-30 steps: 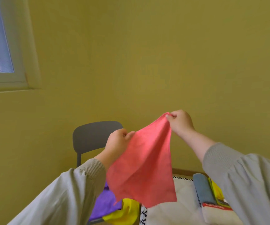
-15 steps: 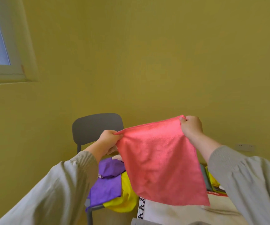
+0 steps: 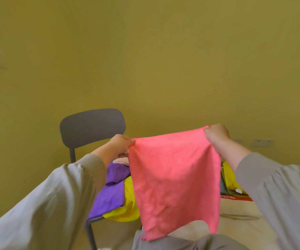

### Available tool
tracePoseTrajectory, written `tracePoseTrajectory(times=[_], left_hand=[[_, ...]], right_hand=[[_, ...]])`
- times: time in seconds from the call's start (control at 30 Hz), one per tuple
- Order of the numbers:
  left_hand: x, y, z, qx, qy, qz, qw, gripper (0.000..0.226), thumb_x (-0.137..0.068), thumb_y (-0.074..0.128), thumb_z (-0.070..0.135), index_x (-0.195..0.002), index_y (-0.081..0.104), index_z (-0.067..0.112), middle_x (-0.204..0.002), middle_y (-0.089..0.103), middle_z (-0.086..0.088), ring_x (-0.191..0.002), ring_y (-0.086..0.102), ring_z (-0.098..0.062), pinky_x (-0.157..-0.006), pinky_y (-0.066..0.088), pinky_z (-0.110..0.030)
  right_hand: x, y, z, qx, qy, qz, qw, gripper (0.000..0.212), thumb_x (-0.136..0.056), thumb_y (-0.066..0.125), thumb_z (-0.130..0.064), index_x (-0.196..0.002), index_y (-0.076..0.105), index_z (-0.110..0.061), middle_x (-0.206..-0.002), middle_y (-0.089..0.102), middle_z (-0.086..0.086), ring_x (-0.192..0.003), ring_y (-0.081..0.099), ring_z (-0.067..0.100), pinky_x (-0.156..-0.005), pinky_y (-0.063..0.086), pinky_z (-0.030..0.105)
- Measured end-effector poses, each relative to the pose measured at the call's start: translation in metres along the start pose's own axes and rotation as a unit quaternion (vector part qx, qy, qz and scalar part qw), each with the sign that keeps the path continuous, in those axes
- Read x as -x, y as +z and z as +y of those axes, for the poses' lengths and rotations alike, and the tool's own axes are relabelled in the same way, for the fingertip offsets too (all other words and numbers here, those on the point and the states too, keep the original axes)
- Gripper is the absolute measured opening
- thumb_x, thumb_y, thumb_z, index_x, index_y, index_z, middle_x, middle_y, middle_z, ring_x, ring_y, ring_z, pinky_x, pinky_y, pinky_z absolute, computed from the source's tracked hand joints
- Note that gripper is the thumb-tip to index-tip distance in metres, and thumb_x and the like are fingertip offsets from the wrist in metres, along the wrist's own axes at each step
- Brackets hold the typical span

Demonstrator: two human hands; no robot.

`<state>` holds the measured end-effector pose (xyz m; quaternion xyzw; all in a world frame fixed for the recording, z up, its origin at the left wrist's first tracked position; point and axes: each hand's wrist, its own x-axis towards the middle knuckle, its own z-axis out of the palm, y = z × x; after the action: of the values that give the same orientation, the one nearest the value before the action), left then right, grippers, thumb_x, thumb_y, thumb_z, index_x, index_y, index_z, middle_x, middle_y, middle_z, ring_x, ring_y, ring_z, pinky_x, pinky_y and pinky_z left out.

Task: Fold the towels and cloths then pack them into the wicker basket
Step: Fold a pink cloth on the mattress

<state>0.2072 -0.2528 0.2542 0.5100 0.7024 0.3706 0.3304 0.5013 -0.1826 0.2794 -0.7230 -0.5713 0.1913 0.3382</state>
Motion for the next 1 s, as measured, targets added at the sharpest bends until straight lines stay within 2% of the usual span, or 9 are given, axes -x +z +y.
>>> tracePoseTrajectory(times=[0.2, 0.4, 0.5, 0.57, 0.63, 0.77, 0.83, 0.9, 1.0], left_hand=[[-0.054, 0.039, -0.028, -0.258, 0.113, 0.128, 0.951, 0.020, -0.085, 0.055, 0.014, -0.086, 0.075, 0.012, -0.087, 0.064, -0.013, -0.085, 0.056, -0.031, -0.066, 0.045, -0.032], [-0.102, 0.093, -0.066, -0.329, 0.002, 0.121, 0.937, 0.027, -0.085, 0.047, 0.018, -0.097, 0.071, 0.018, -0.103, 0.067, -0.011, -0.097, 0.061, -0.038, -0.084, 0.049, -0.056], [-0.113, 0.110, -0.085, -0.350, 0.007, 0.125, 0.928, 0.027, -0.091, 0.045, 0.014, -0.102, 0.069, 0.016, -0.104, 0.067, -0.011, -0.099, 0.062, -0.037, -0.079, 0.048, -0.038], [-0.123, 0.115, -0.096, -0.309, 0.006, 0.137, 0.941, 0.027, -0.092, 0.044, 0.015, -0.103, 0.069, 0.015, -0.103, 0.067, -0.013, -0.100, 0.061, -0.037, -0.071, 0.043, -0.033], [-0.136, 0.122, -0.105, -0.217, 0.015, 0.142, 0.966, 0.027, -0.090, 0.046, 0.013, -0.099, 0.071, 0.011, -0.099, 0.068, -0.015, -0.100, 0.060, -0.036, -0.069, 0.041, -0.032], [-0.152, 0.132, -0.098, -0.062, 0.012, 0.135, 0.989, 0.030, -0.093, 0.048, 0.012, -0.115, 0.068, 0.008, -0.118, 0.067, -0.008, -0.116, 0.057, -0.023, -0.093, 0.039, -0.025], [-0.160, 0.133, -0.089, -0.025, 0.023, 0.152, 0.988, 0.031, -0.094, 0.047, 0.011, -0.118, 0.067, 0.007, -0.123, 0.065, -0.006, -0.119, 0.055, -0.020, -0.093, 0.035, -0.018], [-0.164, 0.135, -0.082, 0.023, 0.020, 0.165, 0.986, 0.029, -0.094, 0.047, 0.011, -0.111, 0.070, 0.010, -0.107, 0.068, -0.003, -0.105, 0.058, -0.017, -0.081, 0.035, -0.015], [-0.164, 0.141, -0.087, 0.110, -0.025, 0.169, 0.979, 0.024, -0.091, 0.051, 0.018, -0.081, 0.072, 0.010, -0.071, 0.057, -0.002, -0.073, 0.050, -0.018, -0.068, 0.036, -0.027]], right_hand=[[-0.034, 0.043, 0.024, 0.049, -0.055, -0.018, 0.997, 0.026, -0.093, 0.057, -0.021, -0.098, 0.070, 0.001, -0.108, 0.068, 0.020, -0.102, 0.061, 0.034, -0.074, 0.043, 0.031], [-0.067, 0.104, 0.073, 0.049, -0.011, -0.035, 0.998, 0.022, -0.091, 0.059, -0.021, -0.086, 0.072, -0.003, -0.091, 0.070, 0.020, -0.088, 0.066, 0.033, -0.068, 0.043, 0.030], [-0.081, 0.134, 0.094, -0.056, 0.048, -0.055, 0.996, 0.023, -0.097, 0.049, -0.013, -0.078, 0.060, -0.007, -0.064, 0.063, 0.015, -0.049, 0.064, 0.019, -0.050, 0.044, 0.025], [-0.092, 0.152, 0.108, -0.105, 0.078, -0.079, 0.988, 0.024, -0.098, 0.044, -0.010, -0.077, 0.054, -0.009, -0.075, 0.065, 0.019, -0.055, 0.065, 0.023, -0.048, 0.049, 0.026], [-0.111, 0.175, 0.127, -0.087, 0.059, -0.081, 0.991, 0.028, -0.094, 0.049, -0.011, -0.068, 0.060, -0.013, -0.088, 0.069, 0.024, -0.074, 0.066, 0.030, -0.065, 0.054, 0.040], [-0.119, 0.182, 0.116, -0.080, 0.020, -0.067, 0.994, 0.027, -0.093, 0.048, -0.015, -0.096, 0.069, 0.001, -0.100, 0.067, 0.022, -0.087, 0.056, 0.023, -0.068, 0.036, 0.031], [-0.127, 0.180, 0.103, -0.140, 0.043, -0.057, 0.988, 0.043, -0.089, 0.041, -0.033, -0.092, 0.067, 0.000, -0.099, 0.064, 0.024, -0.086, 0.055, 0.027, -0.070, 0.036, 0.033], [-0.139, 0.177, 0.101, -0.198, 0.076, -0.040, 0.977, 0.057, -0.070, 0.034, -0.056, -0.081, 0.064, -0.009, -0.096, 0.063, 0.020, -0.087, 0.056, 0.029, -0.077, 0.043, 0.039], [-0.131, 0.173, 0.110, -0.242, 0.118, -0.037, 0.962, 0.051, -0.079, 0.040, -0.051, -0.094, 0.066, -0.009, -0.095, 0.063, 0.011, -0.085, 0.058, 0.024, -0.083, 0.049, 0.039]])
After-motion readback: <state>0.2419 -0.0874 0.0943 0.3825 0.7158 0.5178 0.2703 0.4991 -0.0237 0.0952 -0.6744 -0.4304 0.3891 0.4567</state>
